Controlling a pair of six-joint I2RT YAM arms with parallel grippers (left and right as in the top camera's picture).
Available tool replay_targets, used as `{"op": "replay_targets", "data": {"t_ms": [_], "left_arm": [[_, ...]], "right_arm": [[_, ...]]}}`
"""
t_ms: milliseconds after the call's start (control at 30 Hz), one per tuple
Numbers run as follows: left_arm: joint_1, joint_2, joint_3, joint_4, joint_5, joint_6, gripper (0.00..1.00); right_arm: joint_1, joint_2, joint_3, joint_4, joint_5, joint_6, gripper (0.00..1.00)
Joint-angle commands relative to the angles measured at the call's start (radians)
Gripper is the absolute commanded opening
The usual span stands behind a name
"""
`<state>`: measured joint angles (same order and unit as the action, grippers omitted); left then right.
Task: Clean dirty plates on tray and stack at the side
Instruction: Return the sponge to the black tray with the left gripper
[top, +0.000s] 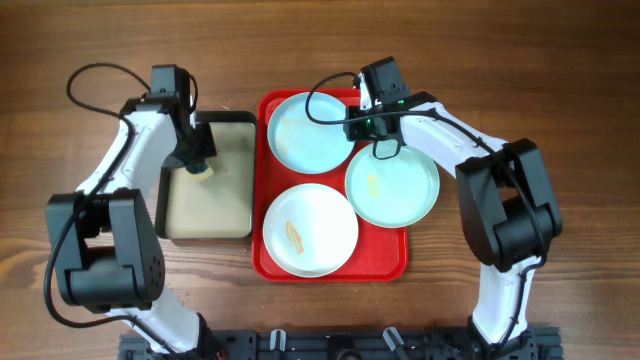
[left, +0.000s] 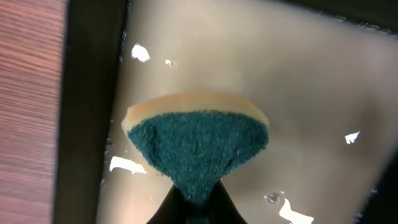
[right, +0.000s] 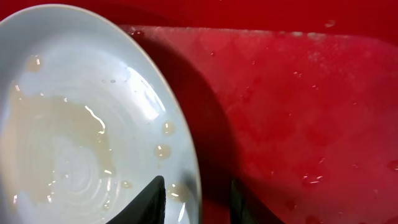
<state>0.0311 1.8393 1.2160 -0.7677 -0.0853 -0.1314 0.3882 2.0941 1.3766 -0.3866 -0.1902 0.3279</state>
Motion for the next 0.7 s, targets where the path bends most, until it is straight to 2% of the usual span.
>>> {"op": "replay_targets", "data": {"t_ms": [0,67,100,167,233,300,333,400,600,667], "left_arm": [[0.005,0.007,-0.087,0.076,-0.014,0.021,0.08],[0.005,0.007,-0.105,0.095,-0.014,0.020,0.19],[0.005,0.006,-0.105,0.098,-0.014,0.020,0.25],[0.005,-0.005,-0.097,0.093,-0.014,0.020,0.26],[0.006,-0.047,-0.063,0.059,-0.014,0.019,0.34],[0.006,-0.114,-0.010,0.030,-0.013,0.016,0.70],[0.006,-0.159,0.013,0.023,-0.014,0.000,0.84],[0.006,-0.273,0.053,0.025,-0.014,-0.036,1.00],[0.006,-0.521,0.061,0.053,-0.014,-0.040,1.00],[0.006,-0.549,0.061,0.050,-0.014,-0.040,1.00]], "right_arm": [[0.007,-0.013,-0.008,0.010,0.039,-0.014,0.34],[0.007,-0.012,-0.009,0.010,0.038,-0.014,0.33],[0.007,-0.010,-0.009,0.010,0.039,-0.014,0.27],[0.007,-0.006,-0.010,0.012,0.038,-0.014,0.21],[0.007,-0.006,-0.010,0.012,0.038,-0.014,0.18],[0.007,-0.006,-0.010,0.013,0.038,-0.014,0.13],[0.007,-0.006,-0.010,0.013,0.038,-0.014,0.13],[0.007,-0.005,-0.010,0.013,0.039,-0.014,0.16],[0.007,0.010,-0.011,0.020,0.038,-0.011,0.16],[0.007,0.010,-0.011,0.022,0.038,-0.011,0.04]]}}
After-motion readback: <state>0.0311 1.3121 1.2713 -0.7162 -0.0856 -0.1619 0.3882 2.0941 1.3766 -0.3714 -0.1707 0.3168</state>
